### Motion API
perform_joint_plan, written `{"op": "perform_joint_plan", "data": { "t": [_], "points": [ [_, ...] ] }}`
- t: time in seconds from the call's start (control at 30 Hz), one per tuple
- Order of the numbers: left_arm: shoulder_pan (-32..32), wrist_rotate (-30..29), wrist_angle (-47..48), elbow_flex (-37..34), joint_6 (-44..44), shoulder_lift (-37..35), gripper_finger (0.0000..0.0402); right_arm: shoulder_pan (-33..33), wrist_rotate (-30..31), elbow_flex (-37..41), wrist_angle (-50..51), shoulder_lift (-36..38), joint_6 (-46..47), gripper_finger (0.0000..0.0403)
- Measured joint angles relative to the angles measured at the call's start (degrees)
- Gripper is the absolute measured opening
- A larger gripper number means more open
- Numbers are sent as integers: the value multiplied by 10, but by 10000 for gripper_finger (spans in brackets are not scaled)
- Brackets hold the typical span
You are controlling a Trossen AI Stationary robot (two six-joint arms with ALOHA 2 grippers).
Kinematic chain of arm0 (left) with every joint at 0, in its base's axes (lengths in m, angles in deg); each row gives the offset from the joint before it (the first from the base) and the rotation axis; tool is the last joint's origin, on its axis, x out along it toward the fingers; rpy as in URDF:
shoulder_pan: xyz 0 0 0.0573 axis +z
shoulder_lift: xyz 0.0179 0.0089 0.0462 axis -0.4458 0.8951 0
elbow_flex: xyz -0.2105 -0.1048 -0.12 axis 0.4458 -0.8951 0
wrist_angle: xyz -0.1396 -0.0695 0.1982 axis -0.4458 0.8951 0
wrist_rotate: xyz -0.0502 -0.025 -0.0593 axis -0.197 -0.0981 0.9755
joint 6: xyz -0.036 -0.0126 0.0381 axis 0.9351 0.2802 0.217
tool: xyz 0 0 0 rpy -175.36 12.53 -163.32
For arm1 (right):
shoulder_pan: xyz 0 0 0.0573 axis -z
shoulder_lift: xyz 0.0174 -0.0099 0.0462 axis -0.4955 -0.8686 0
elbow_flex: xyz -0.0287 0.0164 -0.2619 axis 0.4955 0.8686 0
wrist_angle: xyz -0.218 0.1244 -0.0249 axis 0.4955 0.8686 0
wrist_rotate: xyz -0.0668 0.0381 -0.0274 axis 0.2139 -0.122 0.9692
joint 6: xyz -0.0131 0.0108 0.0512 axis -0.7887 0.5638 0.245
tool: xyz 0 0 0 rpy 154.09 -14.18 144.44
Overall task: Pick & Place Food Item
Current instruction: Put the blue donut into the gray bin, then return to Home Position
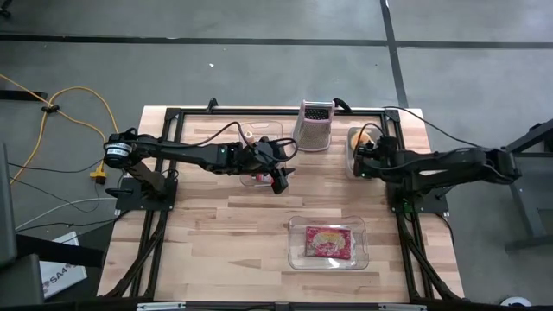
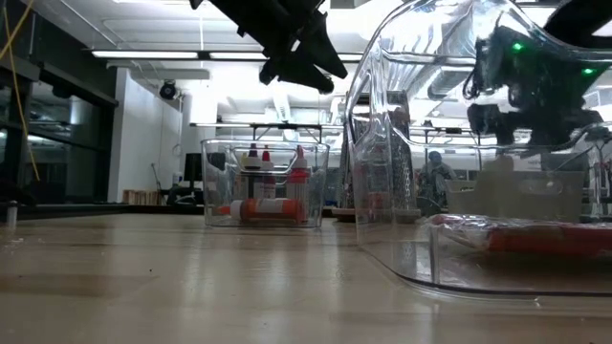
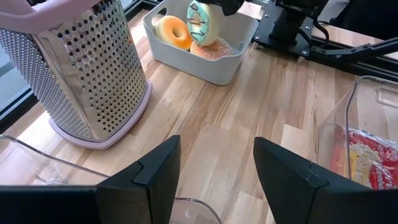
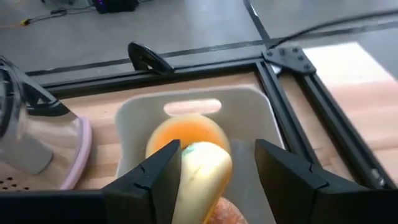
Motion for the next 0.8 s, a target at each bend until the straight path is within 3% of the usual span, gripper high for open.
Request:
{"op": "perform_joint_plan", "data": {
  "t": [0.27,0.43,0.8],
  "points": [
    [0,0,0,0,0,0,196,25,-39,-51,-1,0,-110,194],
    [0,0,3,0,0,0,196,34,-80,-51,24,0,-109,194],
    [0,0,29,0,0,0,196,33,-92,-51,21,0,-111,194]
  ]
}}
